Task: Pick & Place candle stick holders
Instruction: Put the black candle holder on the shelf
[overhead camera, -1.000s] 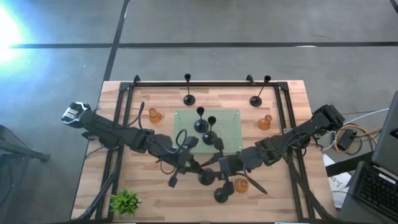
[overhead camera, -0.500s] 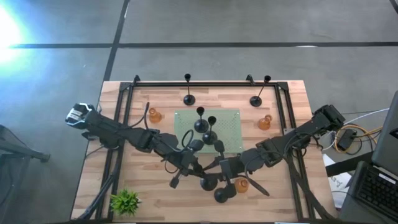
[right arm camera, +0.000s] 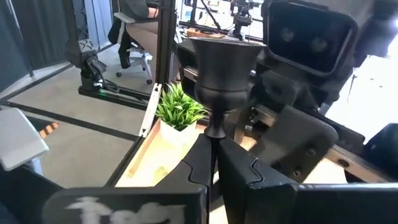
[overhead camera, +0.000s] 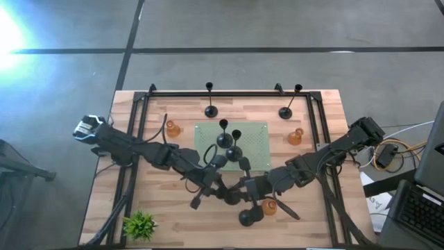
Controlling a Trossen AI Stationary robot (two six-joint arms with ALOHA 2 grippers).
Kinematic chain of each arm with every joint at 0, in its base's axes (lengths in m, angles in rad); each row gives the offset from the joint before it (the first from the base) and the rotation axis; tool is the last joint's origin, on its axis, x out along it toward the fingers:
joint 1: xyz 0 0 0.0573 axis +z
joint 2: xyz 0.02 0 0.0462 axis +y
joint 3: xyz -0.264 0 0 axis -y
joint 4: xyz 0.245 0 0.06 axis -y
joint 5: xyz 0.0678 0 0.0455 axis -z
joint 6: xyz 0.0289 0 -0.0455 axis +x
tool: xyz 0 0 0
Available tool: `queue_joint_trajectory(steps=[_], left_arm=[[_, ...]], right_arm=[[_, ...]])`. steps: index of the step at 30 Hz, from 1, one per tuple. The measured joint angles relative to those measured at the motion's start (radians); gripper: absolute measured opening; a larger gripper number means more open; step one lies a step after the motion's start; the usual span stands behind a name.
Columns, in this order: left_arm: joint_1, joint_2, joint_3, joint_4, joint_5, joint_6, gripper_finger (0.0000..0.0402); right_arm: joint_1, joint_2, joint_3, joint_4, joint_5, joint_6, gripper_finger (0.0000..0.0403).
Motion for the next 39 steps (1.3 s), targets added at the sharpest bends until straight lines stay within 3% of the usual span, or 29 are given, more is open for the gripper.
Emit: queue_joint_trajectory(steps=[8, 21, 30, 39], left_arm=[[-0.002, 0.0, -0.001, -0.001, 0.002, 0.04, 0.0101], [0.003, -0.043, 0.004, -0.127, -0.018, 0.019, 0.0236], [-0.001, -0.222, -0.067, -0.249, -0.163, -0.06, 0.0246], [-0.028, -0.433, -0.228, -0.257, -0.361, -0.14, 0.0246]], right_arm=[[-0.002, 0.0, 0.0, -0.012, 0.033, -0.003, 0.0008], [0.009, -0.015, 0.0, -0.078, 0.08, 0.026, 0.0008], [0.07, -0.104, -0.008, -0.252, 0.231, 0.09, 0.0008], [0.128, -0.276, -0.077, -0.468, 0.529, 0.223, 0.0008]])
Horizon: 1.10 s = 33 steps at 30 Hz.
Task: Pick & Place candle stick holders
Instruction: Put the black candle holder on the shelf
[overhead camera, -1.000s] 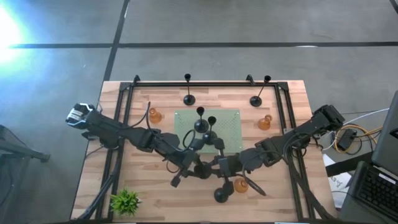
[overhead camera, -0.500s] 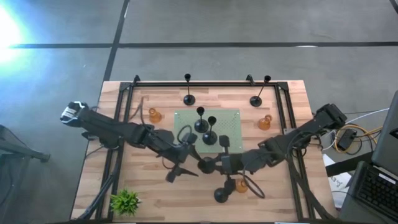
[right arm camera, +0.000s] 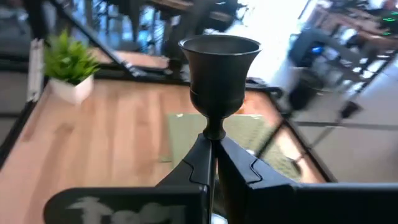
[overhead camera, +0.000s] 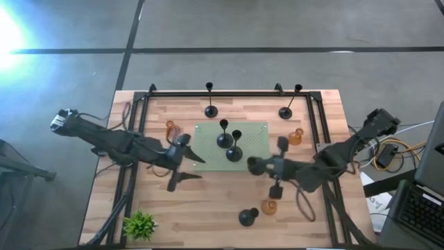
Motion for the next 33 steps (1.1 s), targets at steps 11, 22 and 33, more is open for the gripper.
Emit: queue_joint_trajectory(steps=[11, 22, 33], left_arm=[[-0.003, -0.151, -0.089, 0.012, -0.082, -0.023, 0.0246], [-0.003, -0.17, -0.091, 0.001, -0.152, 0.018, 0.0245], [-0.004, -0.208, -0.091, -0.042, -0.179, 0.019, 0.0245]], right_arm=[[-0.041, -0.338, -0.355, 0.154, 0.136, 0.104, 0.0008], [-0.261, -0.501, -0.603, 0.478, -0.079, -0.046, 0.0008], [-0.417, -0.404, -0.57, 0.534, -0.285, -0.081, 0.0008]])
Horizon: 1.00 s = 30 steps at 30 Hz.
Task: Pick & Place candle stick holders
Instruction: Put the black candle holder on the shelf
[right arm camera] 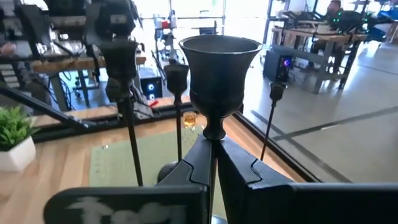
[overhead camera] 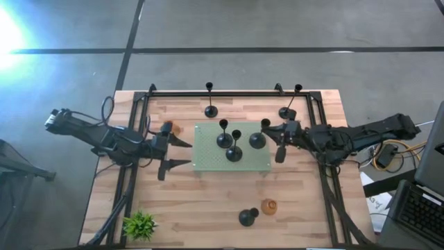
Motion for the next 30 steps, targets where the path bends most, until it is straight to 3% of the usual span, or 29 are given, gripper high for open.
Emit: queue_joint_trajectory(steps=[5, 18, 30], left_arm=[[0.0, -0.049, 0.0, -0.051, -0.066, 0.0, 0.0245], [0.0, -0.087, 0.0, -0.054, -0.066, -0.01, 0.0245], [0.001, -0.087, 0.0, -0.064, -0.066, -0.019, 0.0245]], right_arm=[[-0.027, 0.052, -0.009, 0.068, -0.048, -0.005, 0.0008], [-0.151, 0.162, -0.012, 0.175, -0.22, -0.006, 0.0008], [-0.163, 0.222, -0.018, 0.238, -0.255, -0.014, 0.0008]])
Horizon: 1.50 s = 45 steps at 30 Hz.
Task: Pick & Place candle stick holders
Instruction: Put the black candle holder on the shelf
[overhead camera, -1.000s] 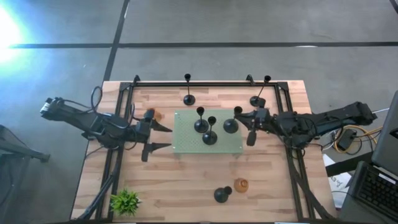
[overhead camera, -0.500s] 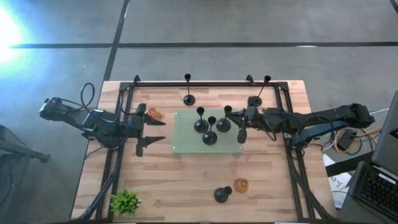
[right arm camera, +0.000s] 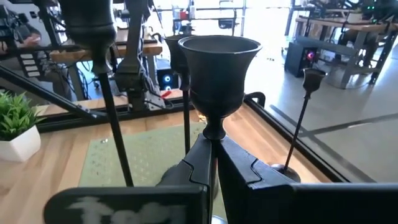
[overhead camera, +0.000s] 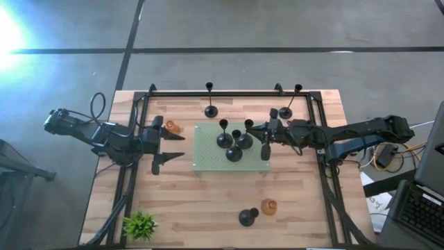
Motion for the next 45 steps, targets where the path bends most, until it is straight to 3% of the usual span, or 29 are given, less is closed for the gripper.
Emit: queue_joint_trajectory(steps=[17, 29, 45], left_arm=[[0.0, 0.004, 0.0, -0.004, 0.0, -0.005, 0.0245], [-0.001, 0.004, 0.0, -0.004, 0.001, -0.011, 0.0245], [-0.001, 0.004, -0.003, -0.009, 0.01, -0.023, 0.0245]], right_arm=[[-0.013, 0.0, -0.018, 0.021, -0.017, -0.012, 0.0008], [-0.034, 0.07, -0.015, 0.091, -0.058, 0.0, 0.0008], [-0.043, 0.025, -0.019, 0.05, -0.052, -0.012, 0.0008]])
